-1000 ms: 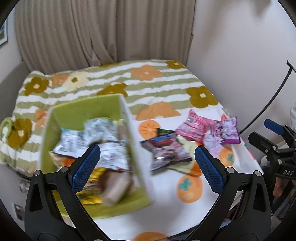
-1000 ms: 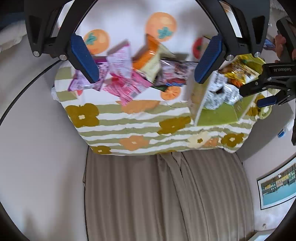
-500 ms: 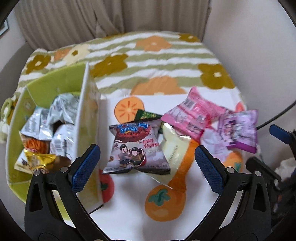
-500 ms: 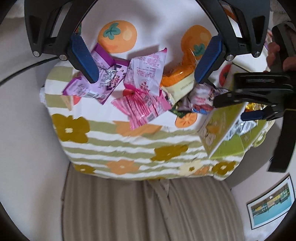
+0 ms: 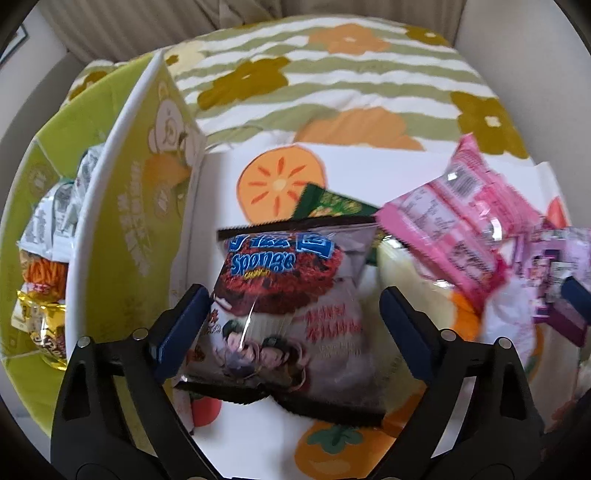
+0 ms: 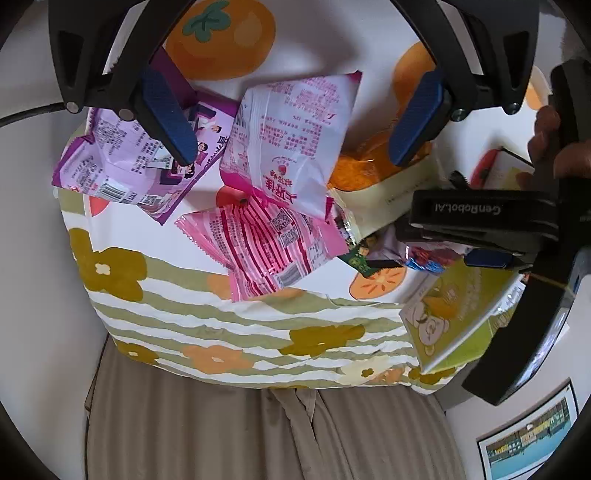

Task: Organize snacks
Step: 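Grasp the dark Sponge bag with the left tool while the right tool grasps the white-pink bag, then carry both bags over the green box and open both tools to drop them, then move both tools back to the remaining snacks, then grasp the cream-orange bread bag with the left tool while the right tool grasps the pink bag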

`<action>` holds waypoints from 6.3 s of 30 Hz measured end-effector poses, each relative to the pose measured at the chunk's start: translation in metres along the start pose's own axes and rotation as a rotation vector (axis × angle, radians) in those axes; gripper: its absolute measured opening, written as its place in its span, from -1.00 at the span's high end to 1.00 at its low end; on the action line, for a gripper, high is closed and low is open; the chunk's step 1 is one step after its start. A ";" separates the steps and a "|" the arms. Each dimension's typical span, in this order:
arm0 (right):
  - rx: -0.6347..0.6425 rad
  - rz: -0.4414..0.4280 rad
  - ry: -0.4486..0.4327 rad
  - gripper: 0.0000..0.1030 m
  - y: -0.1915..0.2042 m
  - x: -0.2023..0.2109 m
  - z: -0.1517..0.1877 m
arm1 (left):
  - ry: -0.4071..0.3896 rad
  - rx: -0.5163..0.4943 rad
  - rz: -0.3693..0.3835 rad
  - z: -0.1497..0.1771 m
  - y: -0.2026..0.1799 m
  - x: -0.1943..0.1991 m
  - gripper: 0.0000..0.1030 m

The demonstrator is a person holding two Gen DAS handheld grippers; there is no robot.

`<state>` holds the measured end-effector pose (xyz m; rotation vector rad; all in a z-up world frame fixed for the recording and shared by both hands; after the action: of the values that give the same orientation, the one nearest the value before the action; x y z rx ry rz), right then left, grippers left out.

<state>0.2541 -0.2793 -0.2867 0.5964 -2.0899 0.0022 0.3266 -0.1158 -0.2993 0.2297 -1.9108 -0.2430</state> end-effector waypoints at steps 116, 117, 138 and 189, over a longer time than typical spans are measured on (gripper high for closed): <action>0.028 -0.135 -0.102 -0.98 0.226 -0.084 -0.222 | -0.114 0.146 0.091 -0.031 0.323 0.006 -0.99; 0.029 -0.132 -0.102 -0.98 0.226 -0.083 -0.220 | -0.112 0.145 0.094 -0.030 0.322 0.006 -0.99; 0.039 -0.042 -0.216 -0.98 0.262 0.010 -0.182 | -0.262 0.101 0.145 0.003 0.328 0.087 -0.99; -0.037 -0.069 0.080 -0.98 -0.060 -0.017 -0.076 | 0.015 -0.301 0.264 0.030 -0.063 0.014 -0.99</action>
<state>0.3467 -0.3076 -0.2702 0.6352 -1.9870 -0.0508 0.2957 -0.1780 -0.3142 -0.2202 -1.8386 -0.3447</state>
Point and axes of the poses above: each gripper's, at about its wrist camera, not at the fingertips, and x roughly against the way its jaws point, y to its left, z to its underside, the point moved 5 cm from there along -x, roughly the way its jaws point, and after that the axes turned 10 degrees about -z, right-handed, at the moved point
